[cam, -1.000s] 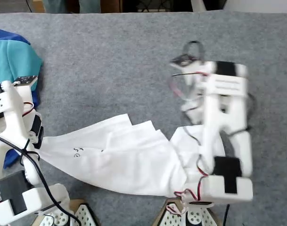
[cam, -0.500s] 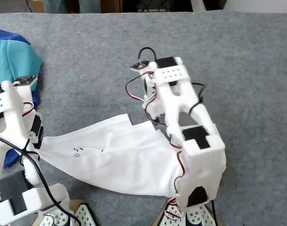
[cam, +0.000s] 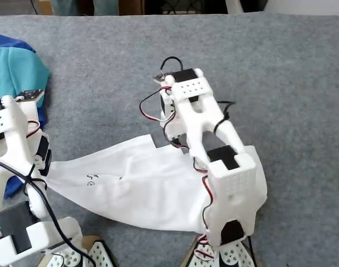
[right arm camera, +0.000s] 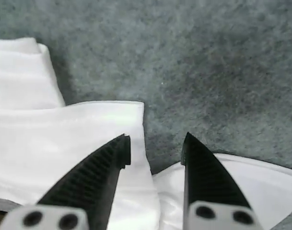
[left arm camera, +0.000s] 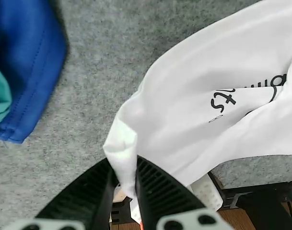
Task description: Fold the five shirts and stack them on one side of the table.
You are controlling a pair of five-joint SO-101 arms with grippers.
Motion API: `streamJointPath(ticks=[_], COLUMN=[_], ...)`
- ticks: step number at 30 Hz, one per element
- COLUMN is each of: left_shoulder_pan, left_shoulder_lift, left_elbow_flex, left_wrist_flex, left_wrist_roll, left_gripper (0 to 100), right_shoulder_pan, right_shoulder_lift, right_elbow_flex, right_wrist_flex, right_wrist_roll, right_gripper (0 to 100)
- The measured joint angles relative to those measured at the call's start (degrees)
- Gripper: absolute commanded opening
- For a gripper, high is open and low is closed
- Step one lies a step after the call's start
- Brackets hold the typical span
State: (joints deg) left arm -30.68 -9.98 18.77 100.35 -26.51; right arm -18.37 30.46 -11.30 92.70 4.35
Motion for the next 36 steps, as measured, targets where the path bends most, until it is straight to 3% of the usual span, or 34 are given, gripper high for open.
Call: streamJointPath(ticks=[6, 14, 19, 36], left_shoulder_pan=[0.0, 0.0, 0.0, 0.0], left_shoulder_lift=[0.0, 0.0, 0.0, 0.0], left_elbow_flex=[0.0, 0.0, 0.0, -0.7], left_wrist_flex=[0.0, 0.0, 0.0, 0.0], left_wrist_roll=[0.0, 0.0, 0.0, 0.0], left_gripper=[3, 3, 3, 3], right_shoulder_pan=[-3.78, -3.6, -3.34, -2.99], right_shoulder_lift=[0.0, 5.1, 6.33, 7.82], right_elbow_flex=[0.0, 0.88, 0.62, -0.35], right_wrist_flex=[-0.88, -5.1, -5.71, -5.36], right_wrist_roll=[-1.93, -1.93, -2.29, -2.29], right_gripper=[18.8, 18.5, 5.2, 1.3])
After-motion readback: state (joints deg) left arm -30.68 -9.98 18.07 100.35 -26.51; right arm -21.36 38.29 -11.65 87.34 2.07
